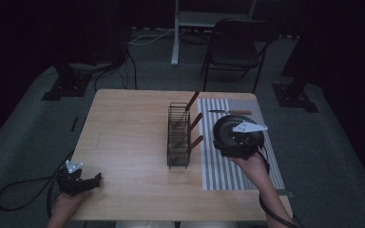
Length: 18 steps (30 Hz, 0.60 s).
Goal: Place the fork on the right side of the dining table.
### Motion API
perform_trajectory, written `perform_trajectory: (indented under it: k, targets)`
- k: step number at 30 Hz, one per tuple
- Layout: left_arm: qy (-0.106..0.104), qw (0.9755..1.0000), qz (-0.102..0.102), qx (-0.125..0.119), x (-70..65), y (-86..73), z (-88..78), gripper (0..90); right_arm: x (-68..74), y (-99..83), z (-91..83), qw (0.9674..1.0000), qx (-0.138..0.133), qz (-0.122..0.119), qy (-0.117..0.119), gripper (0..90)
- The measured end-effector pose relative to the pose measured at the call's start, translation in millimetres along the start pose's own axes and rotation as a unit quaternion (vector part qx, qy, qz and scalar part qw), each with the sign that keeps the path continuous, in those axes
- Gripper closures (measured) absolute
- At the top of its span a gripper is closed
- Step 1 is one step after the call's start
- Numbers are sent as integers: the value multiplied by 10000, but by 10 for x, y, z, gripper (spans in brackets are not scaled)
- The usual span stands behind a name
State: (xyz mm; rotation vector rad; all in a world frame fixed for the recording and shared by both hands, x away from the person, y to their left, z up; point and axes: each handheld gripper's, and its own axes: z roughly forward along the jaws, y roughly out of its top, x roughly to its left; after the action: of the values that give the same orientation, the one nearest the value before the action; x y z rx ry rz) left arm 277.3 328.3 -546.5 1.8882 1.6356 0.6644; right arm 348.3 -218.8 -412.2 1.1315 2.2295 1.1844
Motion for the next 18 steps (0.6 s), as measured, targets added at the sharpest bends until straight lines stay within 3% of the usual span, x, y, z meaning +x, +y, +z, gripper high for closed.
perform_trajectory:
  k: [11,18]
  targets:
    - [-2,10000,-4,0,-1,0,0,16,39,229,137,9999,-135,-32,-36,282]
    - [1,10000,-7,-1,-1,0,0,16,53,407,227,9998,-151,-3,94,286]
